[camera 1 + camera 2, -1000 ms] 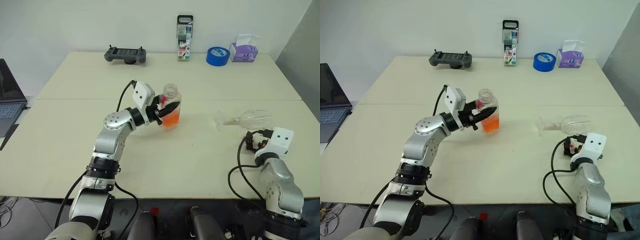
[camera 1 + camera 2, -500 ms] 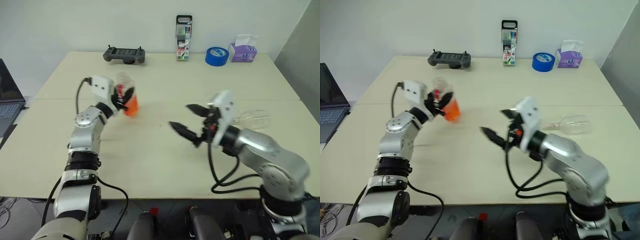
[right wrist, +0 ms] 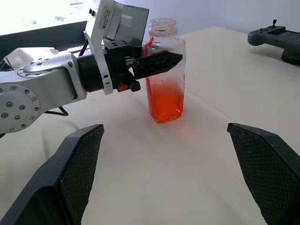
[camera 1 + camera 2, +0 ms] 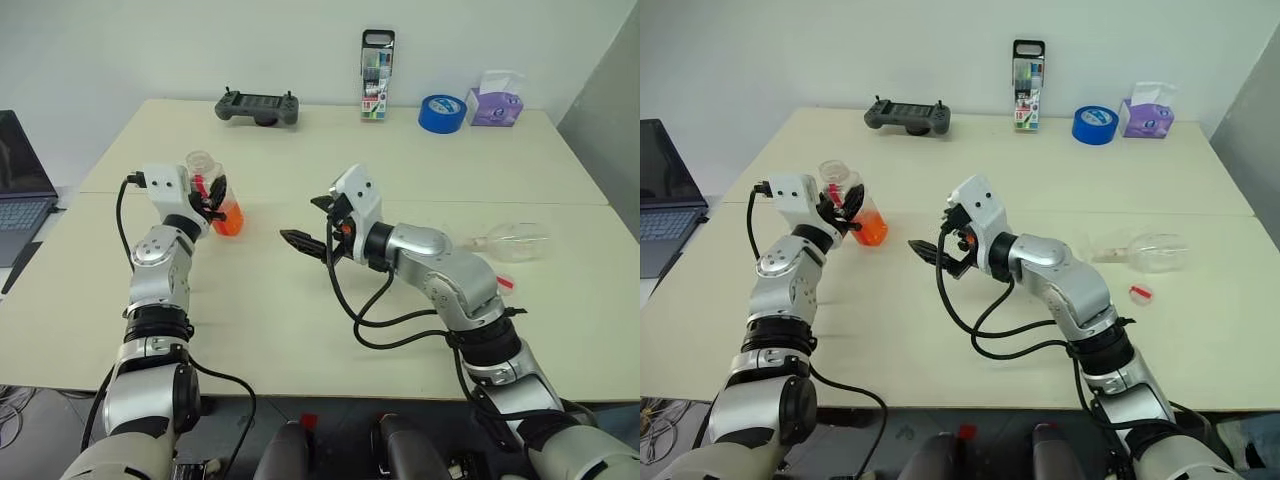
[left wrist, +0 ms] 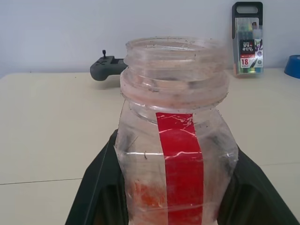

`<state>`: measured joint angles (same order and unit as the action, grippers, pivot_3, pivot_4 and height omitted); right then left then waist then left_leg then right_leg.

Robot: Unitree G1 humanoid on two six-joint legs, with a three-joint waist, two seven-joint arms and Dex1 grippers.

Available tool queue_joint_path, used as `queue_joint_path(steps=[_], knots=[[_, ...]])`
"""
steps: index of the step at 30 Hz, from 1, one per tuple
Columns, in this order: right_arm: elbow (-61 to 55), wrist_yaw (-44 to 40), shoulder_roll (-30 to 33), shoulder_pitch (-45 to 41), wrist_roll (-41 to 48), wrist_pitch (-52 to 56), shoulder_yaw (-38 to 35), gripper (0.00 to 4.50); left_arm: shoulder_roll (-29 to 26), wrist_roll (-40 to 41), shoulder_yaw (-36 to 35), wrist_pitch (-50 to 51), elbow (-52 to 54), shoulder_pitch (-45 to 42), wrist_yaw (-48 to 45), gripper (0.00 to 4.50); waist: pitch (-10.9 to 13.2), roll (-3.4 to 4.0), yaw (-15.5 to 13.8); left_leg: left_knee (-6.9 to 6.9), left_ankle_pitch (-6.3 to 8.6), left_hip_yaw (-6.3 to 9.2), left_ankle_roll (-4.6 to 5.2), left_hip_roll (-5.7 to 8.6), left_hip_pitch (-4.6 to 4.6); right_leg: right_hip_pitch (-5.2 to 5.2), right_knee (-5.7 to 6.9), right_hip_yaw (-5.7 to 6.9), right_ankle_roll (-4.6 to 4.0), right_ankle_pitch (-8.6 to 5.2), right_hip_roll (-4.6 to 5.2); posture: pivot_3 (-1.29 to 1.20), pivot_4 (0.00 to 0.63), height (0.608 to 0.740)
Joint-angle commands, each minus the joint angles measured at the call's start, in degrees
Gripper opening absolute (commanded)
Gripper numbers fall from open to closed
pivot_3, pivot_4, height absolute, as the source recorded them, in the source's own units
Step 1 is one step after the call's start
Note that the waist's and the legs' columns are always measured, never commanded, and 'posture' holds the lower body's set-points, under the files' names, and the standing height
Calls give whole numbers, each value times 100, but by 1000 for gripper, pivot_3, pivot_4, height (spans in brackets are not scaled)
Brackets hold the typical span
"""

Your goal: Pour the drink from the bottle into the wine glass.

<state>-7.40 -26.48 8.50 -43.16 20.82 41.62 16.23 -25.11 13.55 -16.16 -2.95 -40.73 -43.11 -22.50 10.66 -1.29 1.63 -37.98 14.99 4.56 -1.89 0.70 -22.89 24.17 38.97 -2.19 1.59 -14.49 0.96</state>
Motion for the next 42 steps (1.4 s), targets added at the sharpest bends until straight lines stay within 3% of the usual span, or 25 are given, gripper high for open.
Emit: queue_joint_path(steps=[1, 7, 15, 34, 38, 42], knots=[[-312, -71, -20, 115, -39, -42, 18, 4500, -1, 78, -90, -71, 43, -168, 65, 1741, 0, -1, 2, 0, 0, 2, 0, -1, 1, 0, 2, 2, 0, 0, 0, 0, 150, 740], [-412, -61, -54, 241, -44, 32, -48, 4500, -1, 170, -101, 94, 90, -124, 77, 1741, 0, 0, 4, 0, 0, 3, 0, -2, 3, -1, 5, 3, 0, 0, -1, 0, 150, 740], [-371, -104, -89, 379, -17, 9, -151, 4500, -39, 244, -104, 179, 179, -60, 18, 4430, -1, -1, 8, 0, 0, 1, 0, -1, 3, -1, 4, 2, 0, 0, -1, 0, 150, 740], [-445, -191, 8, 404, 1, 138, -237, 4500, 47, 154, -35, 325, 711, 436, 199, 4472, -1, -1, 17, 1, 0, 1, 0, -2, 4, -1, 3, 1, 0, 0, -1, 0, 150, 740], [-484, -203, 39, 428, -5, 163, -216, 4500, 112, 192, -36, 471, 1048, 669, 269, 4472, -1, -1, 17, 2, 0, 1, 0, -3, 4, -1, 3, 1, 0, 0, -1, 0, 150, 740], [-597, -225, 107, 534, -12, 187, -210, 4500, 275, 268, -61, 890, 2267, 1506, 513, 4472, -1, -1, 18, 3, 0, -1, 0, -4, 3, -1, 2, -3, 0, 0, 1, 0, 150, 740]])
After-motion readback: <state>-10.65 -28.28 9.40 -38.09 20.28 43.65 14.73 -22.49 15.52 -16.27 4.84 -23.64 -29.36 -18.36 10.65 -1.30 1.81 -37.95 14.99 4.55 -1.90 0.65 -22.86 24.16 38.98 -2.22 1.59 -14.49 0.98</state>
